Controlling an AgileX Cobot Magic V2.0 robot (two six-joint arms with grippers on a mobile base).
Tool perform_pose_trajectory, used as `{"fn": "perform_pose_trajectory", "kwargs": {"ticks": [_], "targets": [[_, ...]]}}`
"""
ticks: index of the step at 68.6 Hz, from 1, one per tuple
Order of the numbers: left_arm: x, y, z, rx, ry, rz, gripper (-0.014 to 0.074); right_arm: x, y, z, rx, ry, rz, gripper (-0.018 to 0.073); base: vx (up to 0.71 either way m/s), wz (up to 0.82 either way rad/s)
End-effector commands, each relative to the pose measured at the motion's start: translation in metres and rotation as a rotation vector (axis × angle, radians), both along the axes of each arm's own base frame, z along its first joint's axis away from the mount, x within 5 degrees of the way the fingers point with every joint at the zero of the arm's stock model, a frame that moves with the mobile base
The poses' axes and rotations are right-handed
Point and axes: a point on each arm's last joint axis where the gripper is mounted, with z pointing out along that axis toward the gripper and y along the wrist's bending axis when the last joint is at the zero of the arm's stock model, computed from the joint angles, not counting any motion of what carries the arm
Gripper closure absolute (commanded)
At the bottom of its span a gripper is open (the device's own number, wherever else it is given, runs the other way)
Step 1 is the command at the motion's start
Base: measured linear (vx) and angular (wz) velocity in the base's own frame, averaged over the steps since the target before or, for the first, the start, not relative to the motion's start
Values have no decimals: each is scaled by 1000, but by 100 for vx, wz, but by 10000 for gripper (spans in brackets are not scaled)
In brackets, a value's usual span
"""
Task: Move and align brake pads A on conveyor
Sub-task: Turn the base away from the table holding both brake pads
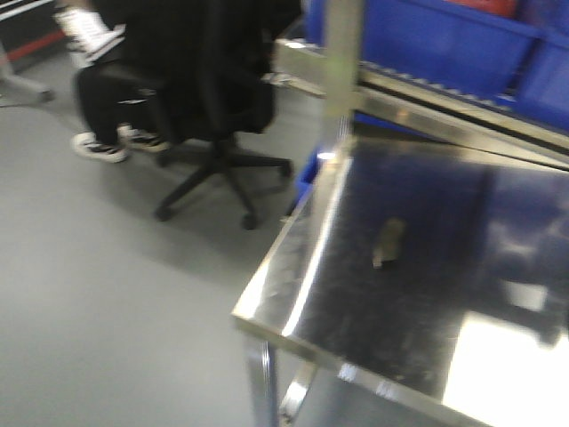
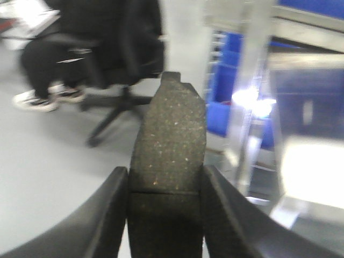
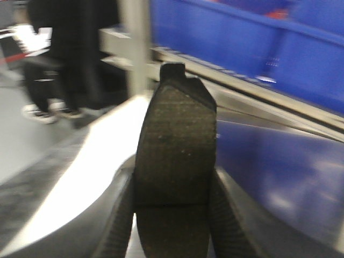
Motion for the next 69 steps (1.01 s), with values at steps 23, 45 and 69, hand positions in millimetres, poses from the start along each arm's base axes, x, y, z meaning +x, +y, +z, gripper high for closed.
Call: {"fn": "perform_pose_trajectory", "kwargs": {"ticks": [23,45,69], "targets": [[2,0,17,-25,-116,-1,602,1,0,18,3,-125,-1,566,-22,84],[2,0,17,-25,-116,-1,602,1,0,18,2,-123,-1,566,-20,77],[2,0,17,-25,-116,-1,602,1,0,18,2,-123,-1,566,-16,90]]}}
